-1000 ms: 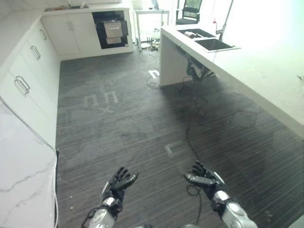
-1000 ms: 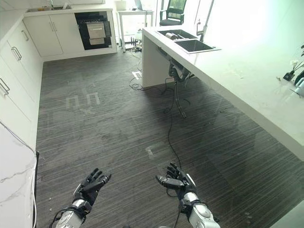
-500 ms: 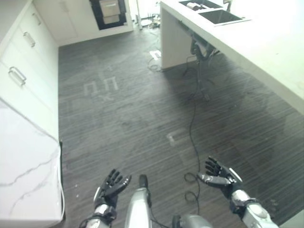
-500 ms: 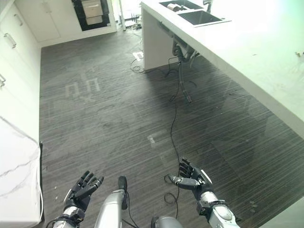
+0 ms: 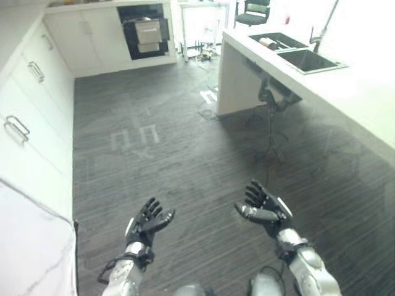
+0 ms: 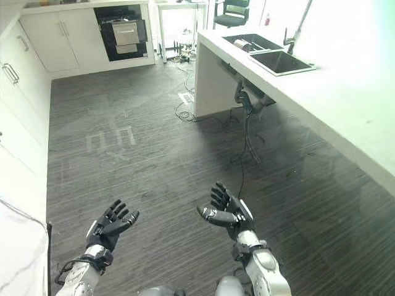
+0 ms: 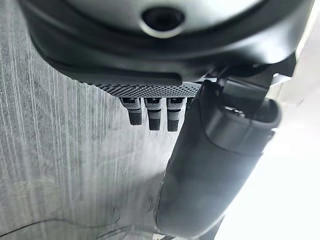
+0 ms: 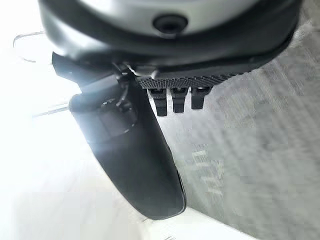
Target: Place the dishes in the dishwasher.
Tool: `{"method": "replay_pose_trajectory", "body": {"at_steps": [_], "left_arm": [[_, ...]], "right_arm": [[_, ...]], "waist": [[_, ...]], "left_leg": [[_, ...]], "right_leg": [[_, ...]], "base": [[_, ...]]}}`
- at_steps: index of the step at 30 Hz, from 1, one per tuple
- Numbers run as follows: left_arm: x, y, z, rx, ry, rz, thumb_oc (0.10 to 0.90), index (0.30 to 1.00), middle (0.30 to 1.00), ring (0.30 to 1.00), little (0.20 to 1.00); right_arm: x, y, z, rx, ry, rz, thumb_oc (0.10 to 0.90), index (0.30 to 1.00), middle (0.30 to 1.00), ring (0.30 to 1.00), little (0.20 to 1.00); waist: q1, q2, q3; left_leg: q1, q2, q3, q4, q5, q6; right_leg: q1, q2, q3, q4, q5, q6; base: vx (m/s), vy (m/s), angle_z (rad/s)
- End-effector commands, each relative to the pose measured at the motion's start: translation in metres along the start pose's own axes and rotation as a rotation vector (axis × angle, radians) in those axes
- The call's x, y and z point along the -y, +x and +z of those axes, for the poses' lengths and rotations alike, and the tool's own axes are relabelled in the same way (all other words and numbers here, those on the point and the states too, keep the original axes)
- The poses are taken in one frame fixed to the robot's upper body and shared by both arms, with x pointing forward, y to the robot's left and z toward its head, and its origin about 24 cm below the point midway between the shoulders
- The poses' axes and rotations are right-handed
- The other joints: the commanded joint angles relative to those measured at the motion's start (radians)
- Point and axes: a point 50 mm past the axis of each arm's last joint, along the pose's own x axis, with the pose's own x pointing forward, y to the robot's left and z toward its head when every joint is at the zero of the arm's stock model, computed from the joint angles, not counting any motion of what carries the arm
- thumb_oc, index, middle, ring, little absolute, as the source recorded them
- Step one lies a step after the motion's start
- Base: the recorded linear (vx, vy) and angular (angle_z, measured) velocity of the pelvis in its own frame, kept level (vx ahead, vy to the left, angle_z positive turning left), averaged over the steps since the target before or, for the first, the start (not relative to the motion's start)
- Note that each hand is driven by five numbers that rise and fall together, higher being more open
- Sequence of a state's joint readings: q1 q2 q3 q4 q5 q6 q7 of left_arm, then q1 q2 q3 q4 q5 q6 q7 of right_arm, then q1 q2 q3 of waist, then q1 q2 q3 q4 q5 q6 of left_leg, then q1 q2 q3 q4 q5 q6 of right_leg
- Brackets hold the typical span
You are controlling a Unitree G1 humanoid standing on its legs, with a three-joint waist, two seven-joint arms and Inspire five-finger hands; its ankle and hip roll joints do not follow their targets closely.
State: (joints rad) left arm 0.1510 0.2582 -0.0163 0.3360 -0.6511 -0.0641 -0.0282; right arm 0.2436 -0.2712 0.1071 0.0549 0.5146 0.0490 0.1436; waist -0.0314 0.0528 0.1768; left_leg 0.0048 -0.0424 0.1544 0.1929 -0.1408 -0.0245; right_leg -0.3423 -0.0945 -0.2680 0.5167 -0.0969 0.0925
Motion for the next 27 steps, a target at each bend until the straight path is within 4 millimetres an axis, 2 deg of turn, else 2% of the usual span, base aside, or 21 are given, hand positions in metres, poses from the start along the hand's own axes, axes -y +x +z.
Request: {"method": "replay_pose_trajectory", "body": {"at_steps": [1,3,4,6,10,11,13,14,15,16,17,18,19,20,21,22,23,24,25,26,27], "left_arm": [[0.002,-0.001,0.054,0.211,0.133,-0.099,0.800,0.900,0.900,0.900,0.900],[0.005,-0.002,0.051,0.209,0.138,-0.106,0.800,0.900,0.900,0.900,0.900],[0.007,-0.003,0.048,0.211,0.142,-0.116,0.800,0.900,0.900,0.900,0.900],[0.006,-0.005,0.048,0.224,0.157,-0.121,0.800,0.900,0.900,0.900,0.900],[0.010,-0.008,0.050,0.249,0.128,-0.136,0.800,0.900,0.900,0.900,0.900],[0.013,-0.009,0.052,0.261,0.118,-0.152,0.800,0.900,0.900,0.900,0.900],[0.016,-0.010,0.053,0.279,0.105,-0.171,0.800,0.900,0.900,0.900,0.900],[0.016,-0.010,0.053,0.280,0.104,-0.172,0.800,0.900,0.900,0.900,0.900],[0.018,-0.010,0.051,0.285,0.093,-0.181,0.800,0.900,0.900,0.900,0.900],[0.020,-0.009,0.049,0.286,0.084,-0.183,0.800,0.900,0.900,0.900,0.900],[0.021,-0.008,0.046,0.288,0.073,-0.182,0.800,0.900,0.900,0.900,0.900],[0.024,-0.009,0.045,0.287,0.083,-0.185,0.800,0.900,0.900,0.900,0.900],[0.025,-0.008,0.045,0.285,0.107,-0.196,0.800,0.900,0.900,0.900,0.900],[0.025,-0.008,0.045,0.283,0.107,-0.197,0.800,0.900,0.900,0.900,0.900],[0.023,-0.008,0.045,0.280,0.103,-0.192,0.800,0.900,0.900,0.900,0.900],[0.021,-0.009,0.044,0.279,0.102,-0.188,0.800,0.900,0.900,0.900,0.900],[0.019,-0.010,0.042,0.277,0.102,-0.180,0.800,0.900,0.900,0.900,0.900],[0.016,-0.013,0.040,0.279,0.103,-0.165,0.800,0.900,0.900,0.900,0.900],[0.015,-0.014,0.040,0.281,0.103,-0.162,0.800,0.900,0.900,0.900,0.900],[0.013,-0.017,0.039,0.288,0.104,-0.153,0.800,0.900,0.900,0.900,0.900],[0.012,-0.019,0.038,0.292,0.109,-0.151,0.800,0.900,0.900,0.900,0.900]], "right_arm": [[0.012,-0.003,0.051,0.259,-0.023,0.027,0.800,0.900,0.900,0.900,0.900],[0.015,-0.006,0.052,0.271,-0.025,0.024,0.800,0.900,0.900,0.900,0.900],[0.015,-0.008,0.054,0.284,-0.029,0.028,0.800,0.900,0.900,0.900,0.900],[0.014,-0.007,0.058,0.295,-0.033,0.029,0.800,0.900,0.900,0.900,0.900],[0.015,-0.006,0.066,0.301,-0.044,0.009,0.800,0.900,0.900,0.900,0.900],[0.017,-0.007,0.070,0.313,-0.048,0.008,0.800,0.900,0.900,0.900,0.900],[0.018,-0.008,0.075,0.334,-0.067,0.012,0.800,0.900,0.900,0.900,0.900],[0.018,-0.009,0.075,0.333,-0.068,0.012,0.800,0.900,0.900,0.900,0.900],[0.020,-0.009,0.077,0.340,-0.071,0.013,0.800,0.900,0.900,0.900,0.900],[0.021,-0.009,0.077,0.334,-0.072,0.008,0.800,0.900,0.900,0.900,0.900],[0.022,-0.008,0.077,0.327,-0.079,0.017,0.800,0.900,0.900,0.900,0.900],[0.025,-0.009,0.076,0.317,-0.111,0.026,0.800,0.900,0.900,0.900,0.900],[0.027,-0.011,0.077,0.318,-0.122,0.015,0.800,0.900,0.900,0.900,0.900],[0.027,-0.011,0.078,0.320,-0.112,0.013,0.800,0.900,0.900,0.900,0.900],[0.028,-0.011,0.078,0.322,-0.098,0.017,0.800,0.900,0.900,0.900,0.900],[0.028,-0.011,0.080,0.324,-0.100,0.021,0.800,0.900,0.900,0.900,0.900],[0.026,-0.010,0.082,0.326,-0.112,0.033,0.800,0.900,0.900,0.900,0.900],[0.022,-0.008,0.084,0.330,-0.117,0.057,0.800,0.900,0.900,0.900,0.900],[0.021,-0.008,0.085,0.335,-0.120,0.065,0.800,0.900,0.900,0.900,0.900],[0.018,-0.009,0.087,0.344,-0.127,0.084,0.800,0.900,0.900,0.900,0.900],[0.017,-0.009,0.087,0.351,-0.131,0.092,0.800,0.900,0.900,0.900,0.900]], "waist": [[-0.039,-0.115,0.002],[-0.068,-0.119,0.003],[-0.082,-0.118,0.002],[-0.080,-0.127,-0.008],[-0.082,-0.132,-0.058],[-0.083,-0.121,-0.073],[-0.085,-0.100,-0.083],[-0.084,-0.098,-0.083],[-0.083,-0.100,-0.089],[-0.078,-0.114,-0.086],[-0.072,-0.128,-0.075],[-0.055,-0.150,-0.049],[-0.043,-0.168,-0.036],[-0.039,-0.165,-0.028],[-0.034,-0.159,-0.018],[-0.029,-0.149,-0.014],[-0.025,-0.128,-0.013],[-0.006,-0.080,0.001],[0.001,-0.070,0.001],[0.021,-0.068,0.000],[0.032,-0.069,-0.003]], "left_leg": [[-0.034,-0.023,-0.107,0.107,-0.065,0.041],[-0.001,-0.038,-0.134,0.107,-0.091,0.039],[0.025,-0.039,-0.131,0.107,-0.115,0.040],[0.056,-0.045,-0.125,0.107,-0.151,0.044],[0.127,-0.040,-0.125,0.107,-0.198,0.037],[0.154,-0.014,-0.111,0.107,-0.149,0.014],[0.183,0.029,-0.085,0.107,-0.007,-0.024],[0.186,0.033,-0.083,0.107,0.006,-0.029],[0.224,0.053,-0.058,0.107,0.171,-0.069],[0.232,0.051,-0.036,0.135,0.246,-0.087],[0.166,0.052,-0.023,0.283,0.286,-0.107],[-0.017,0.066,-0.014,0.535,0.319,-0.122],[-0.147,0.085,0.000,0.586,0.308,-0.102],[-0.184,0.099,0.008,0.553,0.303,-0.093],[-0.197,0.109,0.023,0.459,0.299,-0.080],[-0.177,0.115,0.040,0.353,0.302,-0.078],[-0.167,0.131,0.060,0.178,0.312,-0.074],[-0.258,0.177,0.010,0.107,0.243,-0.075],[-0.301,0.185,-0.023,0.107,0.222,-0.078],[-0.386,0.174,-0.094,0.107,0.186,-0.083],[-0.409,0.167,-0.110,0.107,0.180,-0.086]], "right_leg": [[0.079,-0.044,0.036,-0.217,0.167,0.067],[-0.031,-0.054,0.093,-0.217,0.150,0.080],[-0.072,-0.069,0.089,-0.217,0.161,0.081],[-0.055,-0.082,0.065,-0.217,0.165,0.079],[0.003,-0.063,0.070,-0.217,0.179,0.052],[0.024,-0.049,0.053,-0.217,0.162,0.033],[0.048,-0.019,0.041,-0.217,0.130,0.003],[0.051,-0.015,0.042,-0.217,0.127,0.000],[0.080,0.000,0.059,-0.217,0.096,-0.023],[0.104,0.000,0.075,-0.217,0.079,-0.037],[0.136,0.004,0.093,-0.217,0.059,-0.057],[0.197,0.007,0.127,-0.217,0.031,-0.082],[0.221,0.008,0.153,-0.217,0.022,-0.088],[0.233,0.022,0.168,-0.217,0.015,-0.088],[0.250,0.042,0.195,-0.217,-0.002,-0.086],[0.262,0.058,0.209,-0.217,-0.017,-0.081],[0.272,0.084,0.231,-0.217,-0.033,-0.070],[0.301,0.146,0.274,-0.217,-0.056,-0.051],[0.308,0.159,0.286,-0.217,-0.063,-0.048],[0.342,0.179,0.328,-0.217,-0.085,-0.048],[0.362,0.184,0.345,-0.217,-0.102,-0.048]], "base": [[0.45,-0.196,0.92],[0.49,-0.182,0.82],[0.57,-0.191,0.41],[0.49,-0.162,0.35],[0.46,-0.174,0.01],[0.44,-0.180,0.21],[0.33,-0.150,0.26],[0.35,-0.187,0.07],[0.36,-0.221,-0.15],[0.50,-0.314,-0.65],[0.45,-0.310,-0.56],[0.45,-0.288,-0.46],[0.37,-0.185,-0.28],[0.35,-0.060,-0.51],[0.35,0.045,-0.66],[0.46,0.138,-0.95],[0.59,0.330,-0.70],[0.58,0.348,-0.54],[0.59,0.330,-0.56],[0.41,0.166,-0.79],[0.43,0.174,-0.97]]}}
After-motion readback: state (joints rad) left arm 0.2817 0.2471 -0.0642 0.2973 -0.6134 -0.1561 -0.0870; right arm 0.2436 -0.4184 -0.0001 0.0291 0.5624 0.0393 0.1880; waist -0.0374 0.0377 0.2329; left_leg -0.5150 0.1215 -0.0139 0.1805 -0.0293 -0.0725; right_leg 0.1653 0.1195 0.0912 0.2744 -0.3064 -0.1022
